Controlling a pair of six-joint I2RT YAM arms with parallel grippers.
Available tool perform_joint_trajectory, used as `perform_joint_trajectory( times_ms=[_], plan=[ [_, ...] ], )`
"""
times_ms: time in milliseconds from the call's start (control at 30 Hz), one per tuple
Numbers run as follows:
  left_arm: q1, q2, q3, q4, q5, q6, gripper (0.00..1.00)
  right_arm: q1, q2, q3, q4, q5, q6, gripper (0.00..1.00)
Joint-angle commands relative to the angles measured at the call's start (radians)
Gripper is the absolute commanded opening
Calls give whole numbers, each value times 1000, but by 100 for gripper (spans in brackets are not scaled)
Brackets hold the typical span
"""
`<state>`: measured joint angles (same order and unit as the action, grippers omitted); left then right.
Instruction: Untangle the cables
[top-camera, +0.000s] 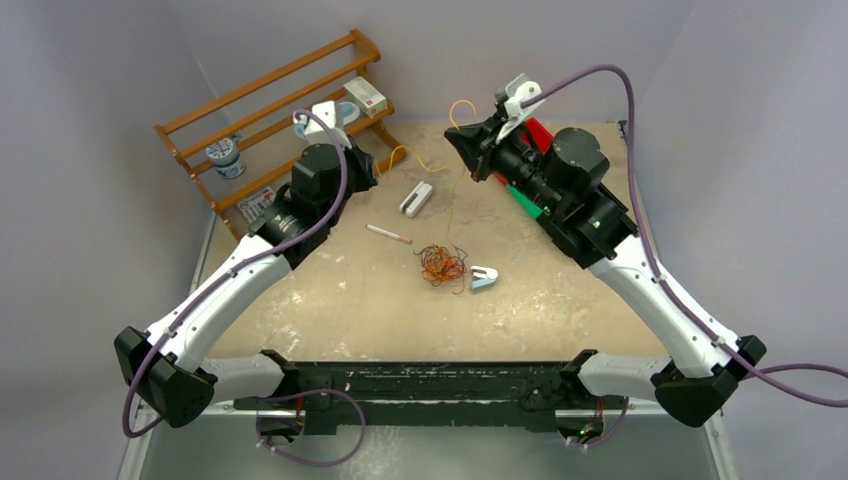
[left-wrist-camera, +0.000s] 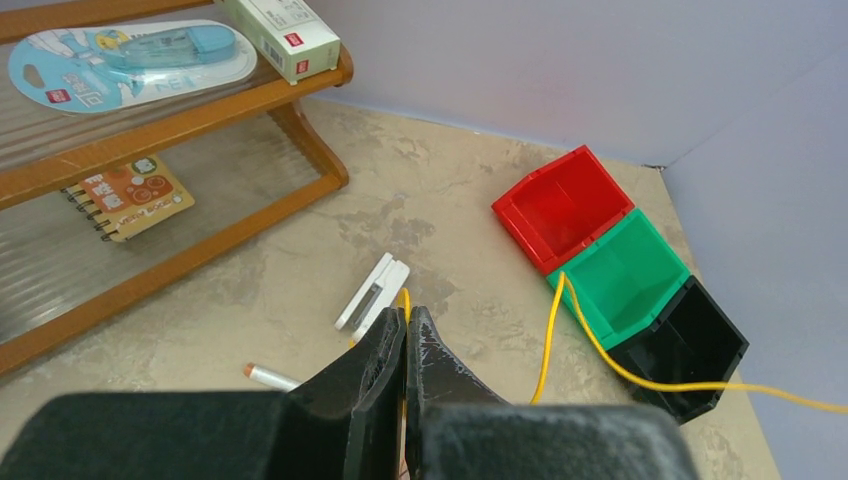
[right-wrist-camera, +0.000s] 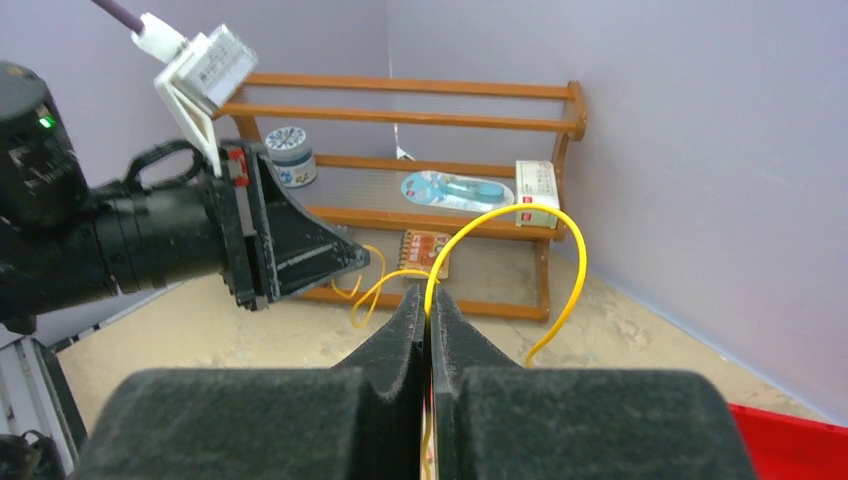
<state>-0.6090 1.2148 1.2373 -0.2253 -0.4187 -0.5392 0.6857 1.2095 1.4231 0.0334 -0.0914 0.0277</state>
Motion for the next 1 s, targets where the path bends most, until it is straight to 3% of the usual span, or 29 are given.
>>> perform_joint_trajectory(
  times_ms=[0,133,333,700,967],
  plan=[
    [-1,13,-5,60,60,6,0,-5,-60,123,4,36,-17,0],
    [-2,37,-15,78,108,6,0,-4,-91,129,49,36,-9,0],
    [-2,65,-17,103,162,1,0,-4,-47,255,-25,55,-53,0],
    [-2,161,20,140,304,-24,0,-7,-45,134,-26,290,-76,0],
    [-7,326,111,158,451,-53,0,-175,13,71,-69,203,19,0]
  ],
)
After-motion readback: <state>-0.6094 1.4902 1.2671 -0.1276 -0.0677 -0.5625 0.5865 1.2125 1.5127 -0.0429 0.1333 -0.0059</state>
